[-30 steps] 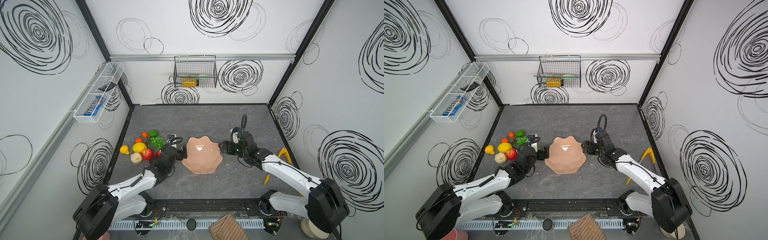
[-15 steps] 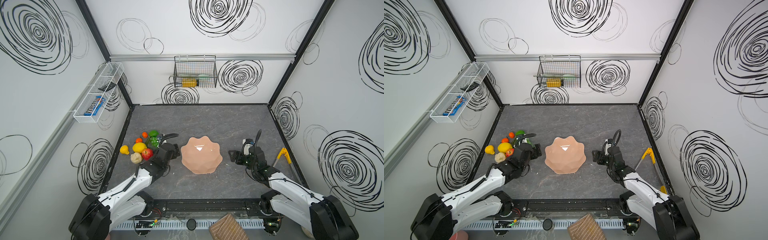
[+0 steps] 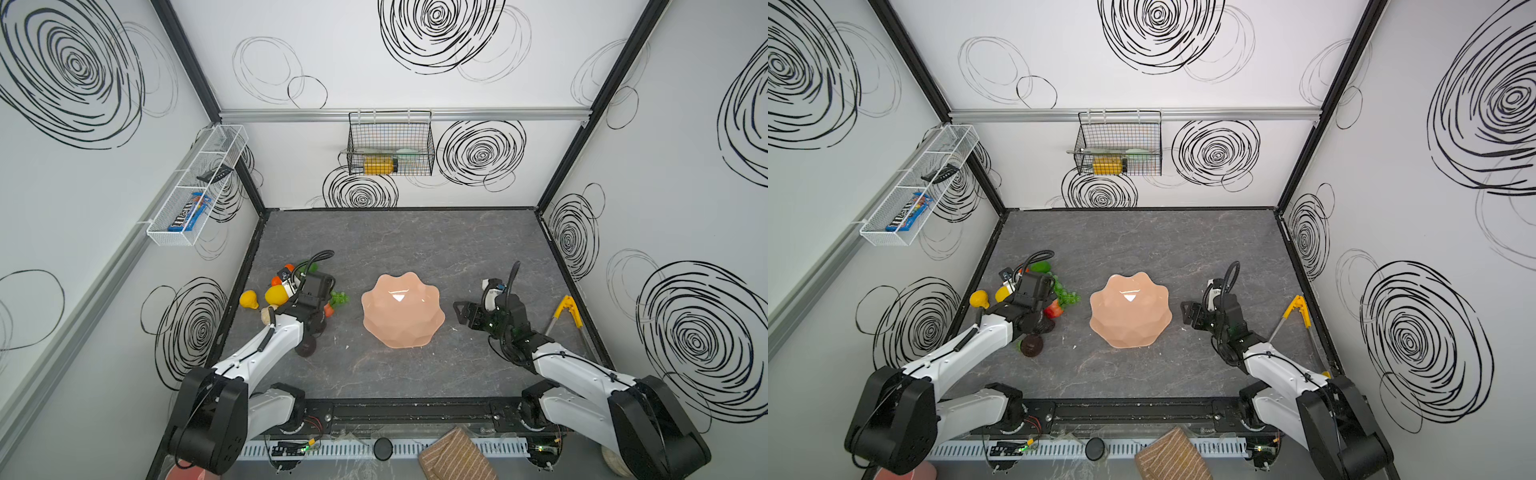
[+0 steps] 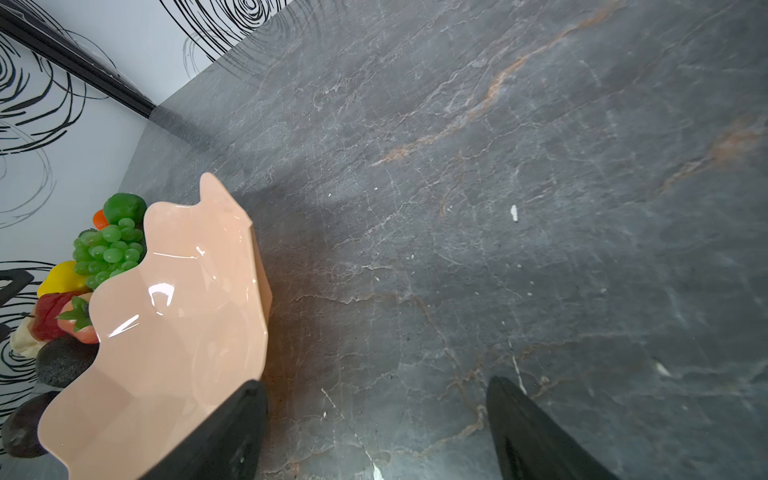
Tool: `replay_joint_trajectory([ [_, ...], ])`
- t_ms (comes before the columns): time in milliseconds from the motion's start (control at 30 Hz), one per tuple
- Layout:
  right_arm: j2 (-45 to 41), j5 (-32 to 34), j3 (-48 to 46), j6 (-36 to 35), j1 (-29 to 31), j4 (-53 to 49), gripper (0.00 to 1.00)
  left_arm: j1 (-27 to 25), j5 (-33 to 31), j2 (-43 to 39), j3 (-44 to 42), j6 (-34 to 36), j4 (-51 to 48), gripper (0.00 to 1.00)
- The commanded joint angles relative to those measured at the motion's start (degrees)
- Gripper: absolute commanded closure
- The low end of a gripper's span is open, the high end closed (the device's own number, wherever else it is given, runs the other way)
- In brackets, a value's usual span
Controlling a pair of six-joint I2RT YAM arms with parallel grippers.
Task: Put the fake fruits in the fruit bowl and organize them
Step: 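Release the bowl with the right gripper while the left gripper moves over the fruit, then lower the left gripper onto the red apple and close on it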
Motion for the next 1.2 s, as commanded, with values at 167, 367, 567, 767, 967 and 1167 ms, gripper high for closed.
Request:
replay_joint_trajectory([
  [167,-1.5,2.8,1.3,0.7,1.8,-0.6,0.12,5.3,1.8,4.9,1.7,-2.7,0.3,0.04],
  [367,-1.7,3.4,1.1,1.1,1.8,-0.8,0.12,6.1,4.2,8.3,1.6,-0.5,2.8,0.04],
  [567,-1.5,3.0,0.7,1.4,1.7,0.1,0.12,6.6,5.6,8.6,-1.4,-0.5,9.2,0.00],
  [767,-0.2,2.4,1.0,1.7,0.9,0.1,0.12,7.0,6.5,9.0,-1.7,0.3,10.5,0.11],
  [967,1.2,2.0,1.2,1.9,0.8,0.1,0.12,6.9,7.2,8.3,-3.4,0.3,12.0,0.18],
  [1167,2.3,1.6,1.7,1.9,0.5,0.0,0.12,6.8,7.7,9.0,-4.1,-0.1,11.8,0.17],
])
